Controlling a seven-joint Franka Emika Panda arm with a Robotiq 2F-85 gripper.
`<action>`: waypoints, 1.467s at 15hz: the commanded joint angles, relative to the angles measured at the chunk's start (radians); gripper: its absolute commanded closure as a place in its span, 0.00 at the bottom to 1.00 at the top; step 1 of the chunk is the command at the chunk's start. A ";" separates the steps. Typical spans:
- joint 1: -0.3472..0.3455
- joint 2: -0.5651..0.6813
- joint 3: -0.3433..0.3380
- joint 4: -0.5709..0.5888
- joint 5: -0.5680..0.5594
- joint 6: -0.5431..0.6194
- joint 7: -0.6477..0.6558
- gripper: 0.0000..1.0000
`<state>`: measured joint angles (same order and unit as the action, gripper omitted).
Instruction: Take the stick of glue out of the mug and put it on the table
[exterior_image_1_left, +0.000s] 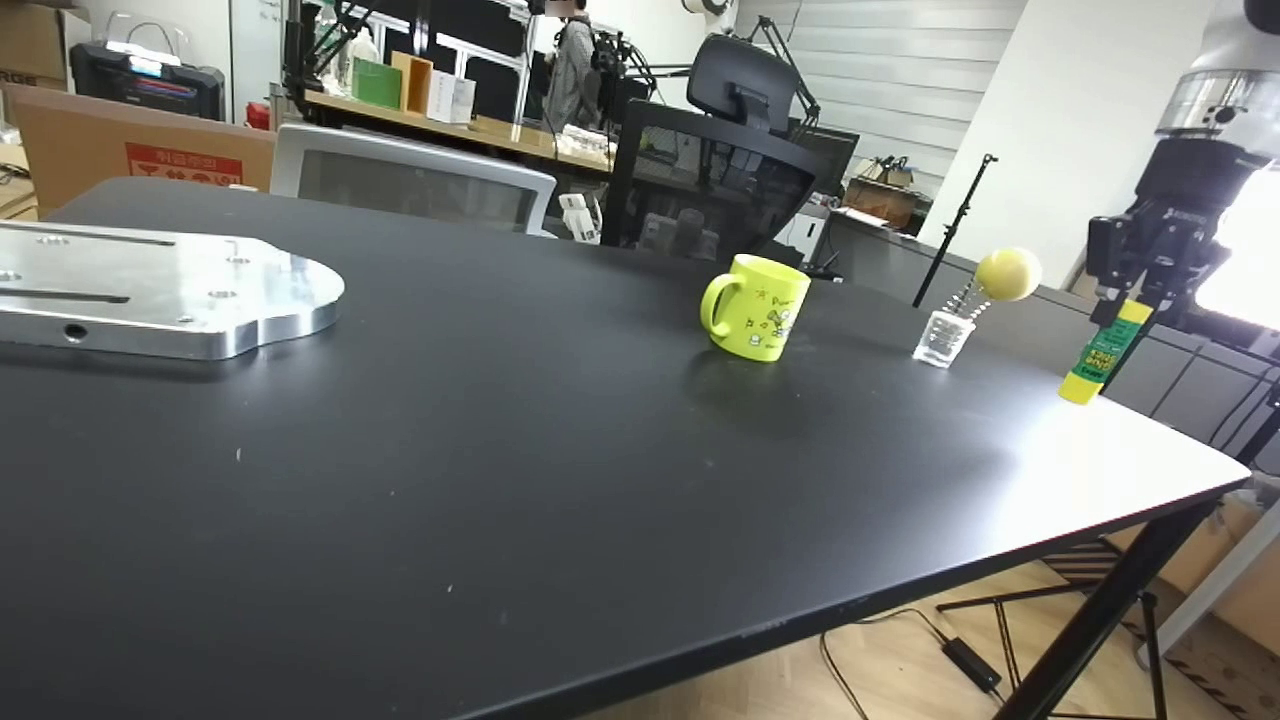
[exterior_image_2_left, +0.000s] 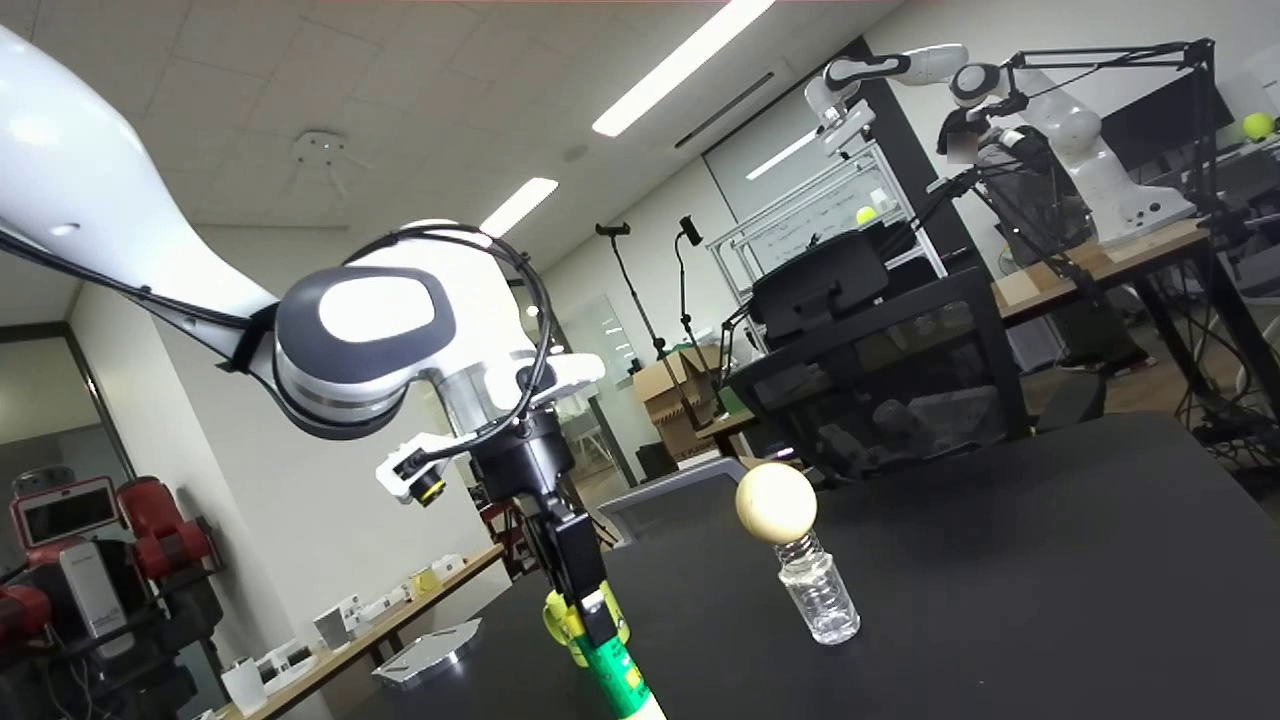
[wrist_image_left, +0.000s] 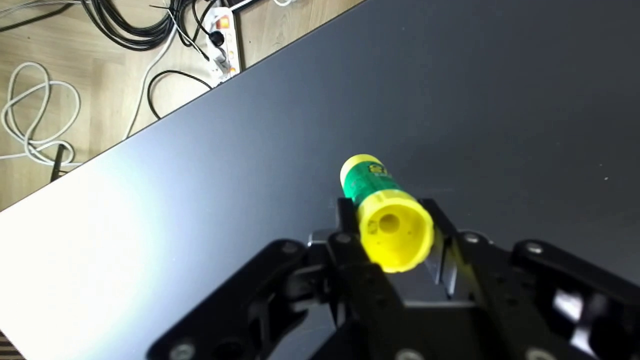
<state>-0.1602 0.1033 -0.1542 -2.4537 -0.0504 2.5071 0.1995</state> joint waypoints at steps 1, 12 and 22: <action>0.004 0.085 -0.005 0.029 0.057 0.059 0.015 0.91; 0.002 0.173 0.003 0.046 0.182 0.139 -0.011 0.91; 0.026 -0.072 -0.016 0.039 0.084 -0.058 0.019 0.02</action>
<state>-0.1519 0.1547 -0.1554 -2.4027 0.0978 2.5694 0.1903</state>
